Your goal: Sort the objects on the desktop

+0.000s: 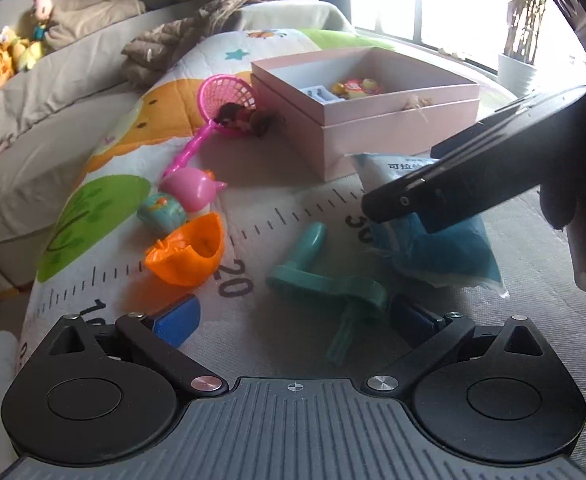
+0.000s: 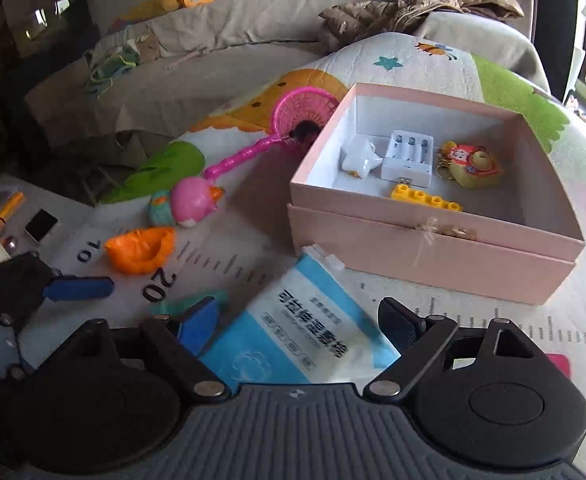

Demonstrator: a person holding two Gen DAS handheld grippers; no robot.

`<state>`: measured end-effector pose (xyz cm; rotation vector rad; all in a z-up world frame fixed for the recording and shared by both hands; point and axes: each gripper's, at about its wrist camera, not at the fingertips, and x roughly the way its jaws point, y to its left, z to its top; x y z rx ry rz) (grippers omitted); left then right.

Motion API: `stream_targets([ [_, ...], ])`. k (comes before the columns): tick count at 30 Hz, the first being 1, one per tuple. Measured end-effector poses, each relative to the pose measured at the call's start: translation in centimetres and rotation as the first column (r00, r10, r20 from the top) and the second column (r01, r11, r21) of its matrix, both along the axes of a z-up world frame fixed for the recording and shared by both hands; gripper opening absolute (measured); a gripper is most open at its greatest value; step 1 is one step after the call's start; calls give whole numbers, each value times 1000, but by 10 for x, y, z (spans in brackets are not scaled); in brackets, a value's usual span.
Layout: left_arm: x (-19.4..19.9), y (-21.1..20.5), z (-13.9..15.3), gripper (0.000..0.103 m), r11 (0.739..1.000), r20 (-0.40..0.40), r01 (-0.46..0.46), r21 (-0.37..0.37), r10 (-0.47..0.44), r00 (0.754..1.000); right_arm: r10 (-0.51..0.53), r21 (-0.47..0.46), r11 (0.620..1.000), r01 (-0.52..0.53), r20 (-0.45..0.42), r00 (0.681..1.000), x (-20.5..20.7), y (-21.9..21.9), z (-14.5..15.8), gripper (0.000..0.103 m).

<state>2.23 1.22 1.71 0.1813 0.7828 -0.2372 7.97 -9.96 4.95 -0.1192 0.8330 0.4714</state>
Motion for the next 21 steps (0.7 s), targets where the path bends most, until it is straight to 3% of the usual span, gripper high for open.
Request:
stream_targets([
  [6,11,-14,-6,103,994,-61,38,-99,-44,997,-171,-73,983,171,-1,985,-5,-63,-6,88],
  [12,4,-39,-1,103,963,-55,187,-193,-201,978,-325,58,943,329,-74,943,-16,-127,-17,89],
  [16,-1,-45,2,103,970,-10,214,-113,-216,976,-371,98,922,374,-44,927,-29,-138,-24,91],
  [18,2,-44,0,103,980,-22,189,-67,-191,981,-365,102,925,366,-29,930,-34,-136,-24,92],
  [21,2,-38,-2,103,981,-64,185,-65,-189,980,-309,115,944,309,-25,951,-43,-127,-22,92],
])
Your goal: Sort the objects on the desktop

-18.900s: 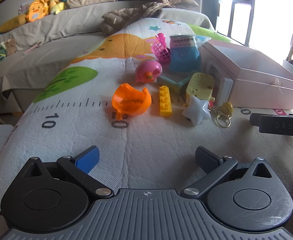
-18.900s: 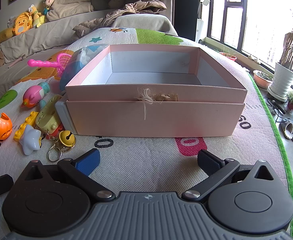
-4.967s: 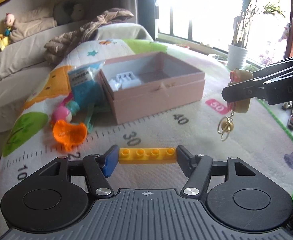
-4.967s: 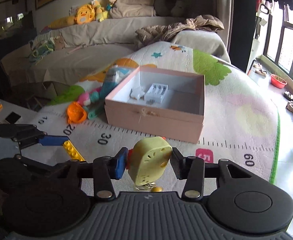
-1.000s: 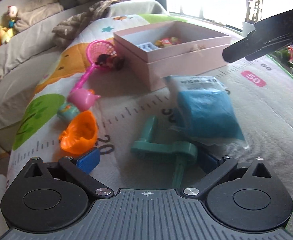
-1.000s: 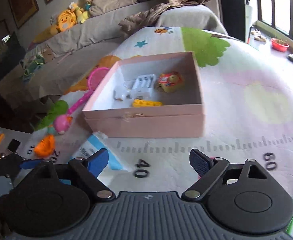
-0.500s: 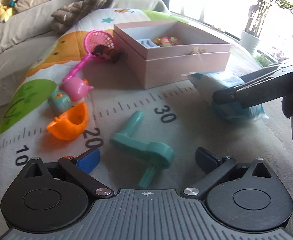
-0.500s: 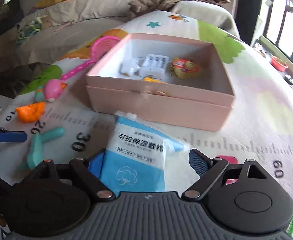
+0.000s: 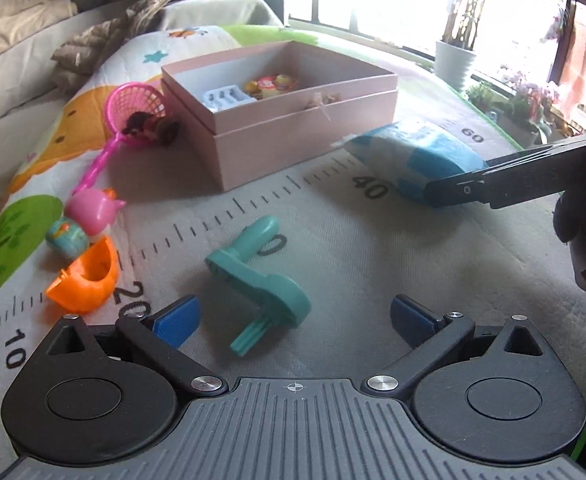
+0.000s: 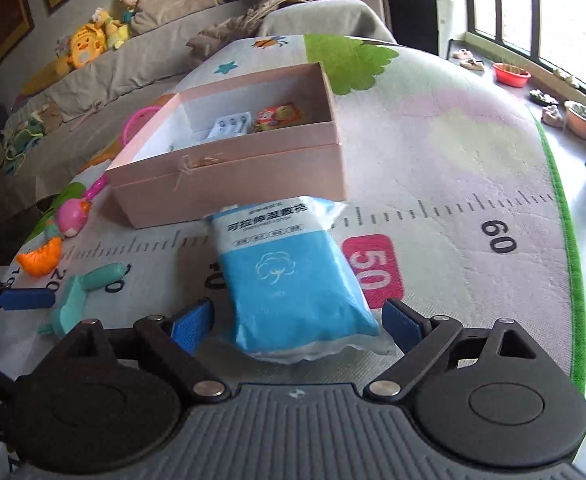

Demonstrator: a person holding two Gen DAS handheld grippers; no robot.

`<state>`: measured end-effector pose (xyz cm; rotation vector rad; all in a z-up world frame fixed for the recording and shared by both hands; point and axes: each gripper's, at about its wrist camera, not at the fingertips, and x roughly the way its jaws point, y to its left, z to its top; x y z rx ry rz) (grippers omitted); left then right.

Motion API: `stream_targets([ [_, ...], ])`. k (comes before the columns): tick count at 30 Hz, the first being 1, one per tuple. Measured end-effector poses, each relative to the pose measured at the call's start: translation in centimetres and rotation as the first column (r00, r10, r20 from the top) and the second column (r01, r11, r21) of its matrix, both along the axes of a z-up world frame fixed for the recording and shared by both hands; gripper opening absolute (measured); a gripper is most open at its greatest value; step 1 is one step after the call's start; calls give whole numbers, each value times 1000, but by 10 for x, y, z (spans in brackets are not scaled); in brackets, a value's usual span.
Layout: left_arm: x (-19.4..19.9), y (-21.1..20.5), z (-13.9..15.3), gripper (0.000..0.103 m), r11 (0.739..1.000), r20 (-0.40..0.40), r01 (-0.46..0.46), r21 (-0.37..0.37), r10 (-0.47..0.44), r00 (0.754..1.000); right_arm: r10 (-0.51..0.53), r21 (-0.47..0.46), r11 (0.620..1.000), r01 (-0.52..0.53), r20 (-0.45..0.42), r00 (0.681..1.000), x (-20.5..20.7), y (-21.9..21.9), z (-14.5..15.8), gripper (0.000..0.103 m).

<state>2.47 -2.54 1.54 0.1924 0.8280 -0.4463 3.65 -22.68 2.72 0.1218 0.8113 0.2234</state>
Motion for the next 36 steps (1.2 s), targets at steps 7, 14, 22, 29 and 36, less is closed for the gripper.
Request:
stream_targets([
  [7,-15,-16,0,103,984,-61,122,-128,-130,990,56,32,998,-59,84,995,-13,7,14,97],
  [14,-14,-29,9,103,998,54,51,-35,-49,997,-117,-29,992,119,69,991,-7,-13,-3,100],
  [22,24,-18,-4,103,985,-23,-170,0,170,985,-135,-36,990,138,80,988,-10,-12,-12,103],
  [29,23,-19,-5,85,986,27,-164,10,163,986,-78,-65,994,87,138,987,-17,-5,-3,103],
  [36,24,1,-3,80,969,60,-245,22,243,968,96,-50,995,-90,133,986,-18,22,7,103],
])
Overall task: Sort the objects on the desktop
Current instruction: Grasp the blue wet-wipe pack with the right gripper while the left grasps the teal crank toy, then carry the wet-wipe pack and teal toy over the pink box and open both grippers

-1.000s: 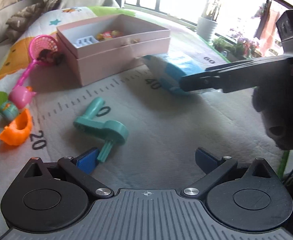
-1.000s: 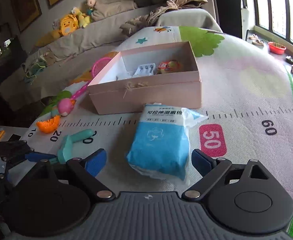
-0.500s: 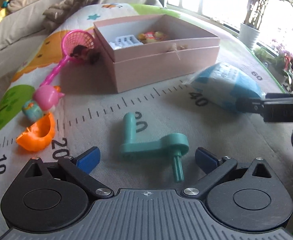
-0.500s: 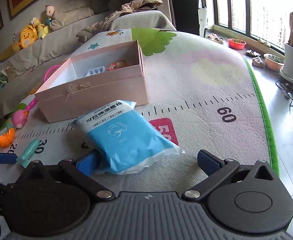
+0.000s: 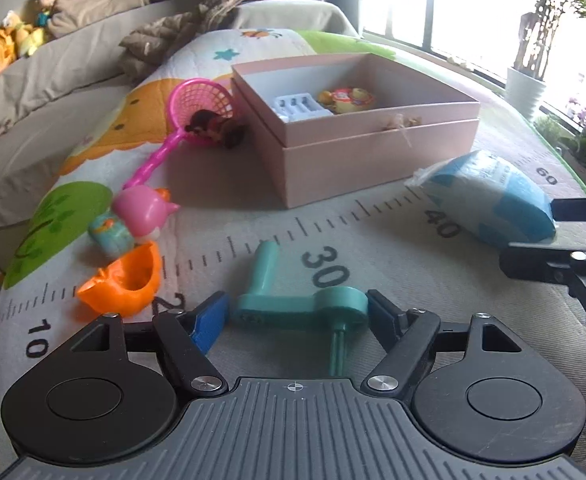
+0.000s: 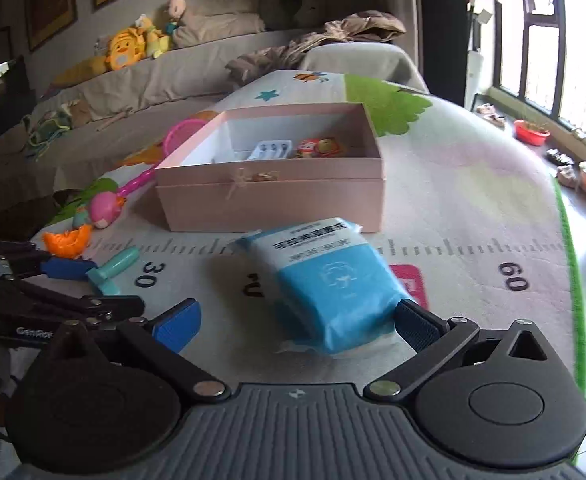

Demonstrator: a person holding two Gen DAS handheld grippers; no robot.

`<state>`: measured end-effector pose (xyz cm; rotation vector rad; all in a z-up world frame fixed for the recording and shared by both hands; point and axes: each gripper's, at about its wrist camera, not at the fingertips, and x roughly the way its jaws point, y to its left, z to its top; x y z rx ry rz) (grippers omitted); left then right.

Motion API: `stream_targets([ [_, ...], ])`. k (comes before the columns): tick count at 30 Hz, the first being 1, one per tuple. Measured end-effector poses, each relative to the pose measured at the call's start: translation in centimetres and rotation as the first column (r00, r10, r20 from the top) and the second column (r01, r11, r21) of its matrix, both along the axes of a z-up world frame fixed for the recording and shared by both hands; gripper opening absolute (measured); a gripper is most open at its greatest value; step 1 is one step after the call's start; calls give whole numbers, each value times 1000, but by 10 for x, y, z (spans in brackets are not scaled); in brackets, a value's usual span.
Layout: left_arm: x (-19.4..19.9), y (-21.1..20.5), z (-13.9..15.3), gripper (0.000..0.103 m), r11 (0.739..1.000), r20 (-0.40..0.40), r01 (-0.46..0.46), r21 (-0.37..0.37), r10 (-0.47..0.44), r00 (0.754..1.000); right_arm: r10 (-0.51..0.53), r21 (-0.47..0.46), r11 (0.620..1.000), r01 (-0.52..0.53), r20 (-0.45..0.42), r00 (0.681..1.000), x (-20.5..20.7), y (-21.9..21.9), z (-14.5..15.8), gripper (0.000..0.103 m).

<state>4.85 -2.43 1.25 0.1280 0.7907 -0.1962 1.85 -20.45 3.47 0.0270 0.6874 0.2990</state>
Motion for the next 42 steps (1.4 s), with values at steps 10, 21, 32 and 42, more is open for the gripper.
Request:
stream_targets([
  [10,8,13,-3,93,1000,-4,9,-17,-10,1000,3,-125,992,10,99,995,18,18,25,103],
  [21,2,-1,-2,76,999,9,25,-21,-25,1000,38,-83,996,-45,-83,996,55,27,-4,60],
  [32,-32,-13,19,76,991,35,136,-22,-135,990,117,-48,991,-125,-146,982,15,8,25,51],
  [42,21,-19,87,76,988,229,152,-29,-141,963,-11,-5,1000,12,152,988,3,-42,127,51],
])
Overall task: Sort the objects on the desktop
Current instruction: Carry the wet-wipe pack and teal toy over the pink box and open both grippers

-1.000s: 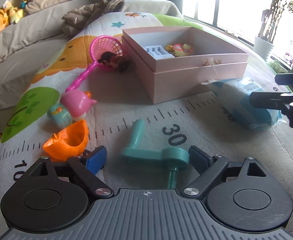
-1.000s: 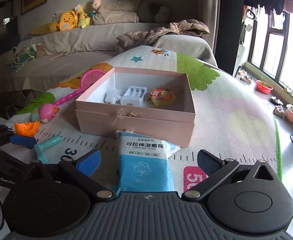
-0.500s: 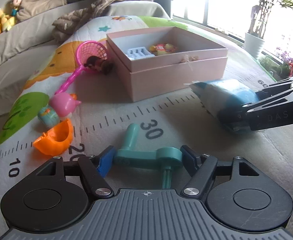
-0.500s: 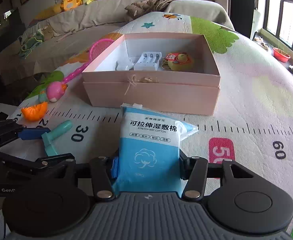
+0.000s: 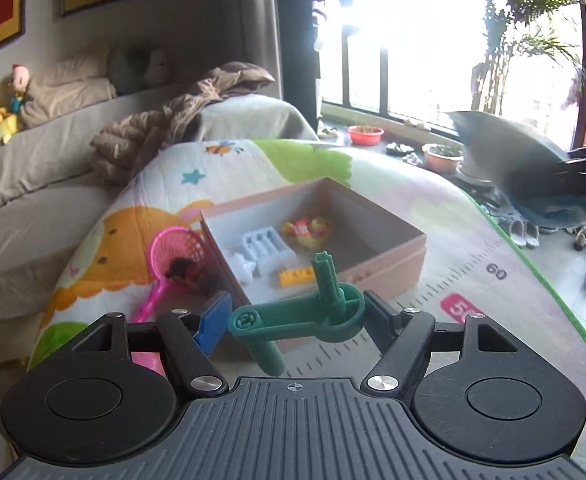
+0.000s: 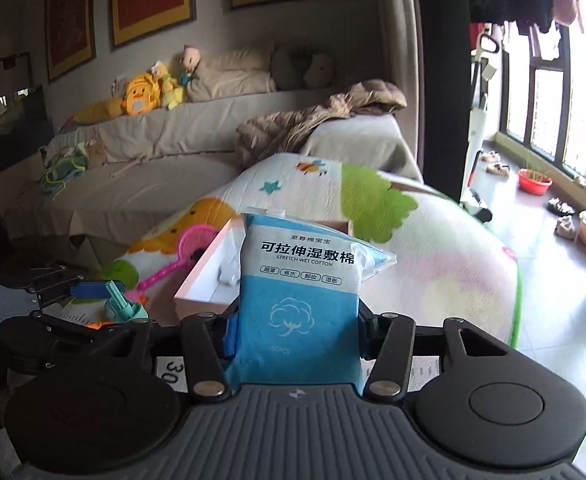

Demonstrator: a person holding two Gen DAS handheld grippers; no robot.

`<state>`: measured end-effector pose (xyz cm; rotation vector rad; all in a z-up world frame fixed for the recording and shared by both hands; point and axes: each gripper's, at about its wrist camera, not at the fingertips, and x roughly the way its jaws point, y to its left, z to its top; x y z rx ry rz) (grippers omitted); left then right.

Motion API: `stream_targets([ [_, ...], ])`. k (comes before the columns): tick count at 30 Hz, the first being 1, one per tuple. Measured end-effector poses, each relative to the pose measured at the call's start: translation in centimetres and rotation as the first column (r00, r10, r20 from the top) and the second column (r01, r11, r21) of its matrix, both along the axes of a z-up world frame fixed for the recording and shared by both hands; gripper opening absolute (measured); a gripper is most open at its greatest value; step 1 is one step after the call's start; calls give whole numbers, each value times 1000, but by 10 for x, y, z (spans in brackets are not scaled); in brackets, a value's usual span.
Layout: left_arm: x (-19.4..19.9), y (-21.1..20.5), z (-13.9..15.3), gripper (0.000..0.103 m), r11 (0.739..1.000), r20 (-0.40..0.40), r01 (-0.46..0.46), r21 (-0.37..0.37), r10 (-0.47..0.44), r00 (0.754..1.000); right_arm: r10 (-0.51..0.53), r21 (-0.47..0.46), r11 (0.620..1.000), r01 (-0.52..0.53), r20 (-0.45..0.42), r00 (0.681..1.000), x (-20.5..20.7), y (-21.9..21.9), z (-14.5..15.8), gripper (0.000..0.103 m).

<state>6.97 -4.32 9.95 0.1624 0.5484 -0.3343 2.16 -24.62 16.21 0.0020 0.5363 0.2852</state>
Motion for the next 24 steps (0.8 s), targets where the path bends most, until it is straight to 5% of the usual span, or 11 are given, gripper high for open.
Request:
stream_targets([
  [8,86,-42,-2,76,998,32,-54,-13,54,998,-53,0,999,53,-23,998,22,-15,-10,51],
  [11,100,-42,-13,88,997,-44,-79,-26,77,996,-62,-9,998,62,-32,998,29,-15,-17,51],
  [13,85,-34,-18,96,998,-46,-52,-40,51,998,-76,-12,997,75,-38,996,32,-19,-19,51],
  [19,17,-4,-34,100,998,-76,-42,-43,39,996,-108,-8,994,108,-93,990,58,-25,-32,52],
  [24,-16,4,-58,100,999,-135,-25,37,30,990,-45,-6,999,45,-138,989,102,6,-42,51],
])
